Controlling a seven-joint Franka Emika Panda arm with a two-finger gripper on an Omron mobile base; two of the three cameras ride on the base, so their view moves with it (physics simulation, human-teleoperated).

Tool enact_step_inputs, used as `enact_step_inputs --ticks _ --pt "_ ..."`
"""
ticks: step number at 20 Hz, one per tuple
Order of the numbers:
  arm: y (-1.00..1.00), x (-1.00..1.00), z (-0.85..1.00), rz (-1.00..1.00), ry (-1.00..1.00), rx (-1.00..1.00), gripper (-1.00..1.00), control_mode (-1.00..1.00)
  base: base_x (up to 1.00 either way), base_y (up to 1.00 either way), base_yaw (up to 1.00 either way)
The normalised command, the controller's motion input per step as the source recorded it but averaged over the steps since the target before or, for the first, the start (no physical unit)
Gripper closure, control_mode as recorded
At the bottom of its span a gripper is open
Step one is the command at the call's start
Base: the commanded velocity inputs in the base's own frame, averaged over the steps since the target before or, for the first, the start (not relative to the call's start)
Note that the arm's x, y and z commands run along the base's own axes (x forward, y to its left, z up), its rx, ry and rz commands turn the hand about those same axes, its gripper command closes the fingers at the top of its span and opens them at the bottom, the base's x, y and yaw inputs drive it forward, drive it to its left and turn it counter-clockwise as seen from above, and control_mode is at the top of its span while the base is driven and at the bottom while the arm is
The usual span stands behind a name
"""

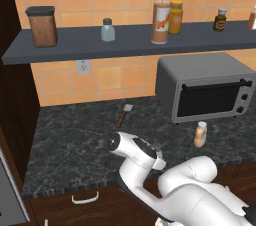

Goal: Put the shaker and condiment bottle from the counter next to their counterparts in the cabinet.

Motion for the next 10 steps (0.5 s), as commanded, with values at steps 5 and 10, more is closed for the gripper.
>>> enact_step_inputs --ticks 5,10 --pt "-0.06 0.17 -0.19 0.00 0.00 0.00 -1.00 -1.00 0.00 0.00 0.00" --pt "-0.06 0.15 -0.22 0.00 0.00 0.00 -1.00 -1.00 0.00 0.00 0.00"
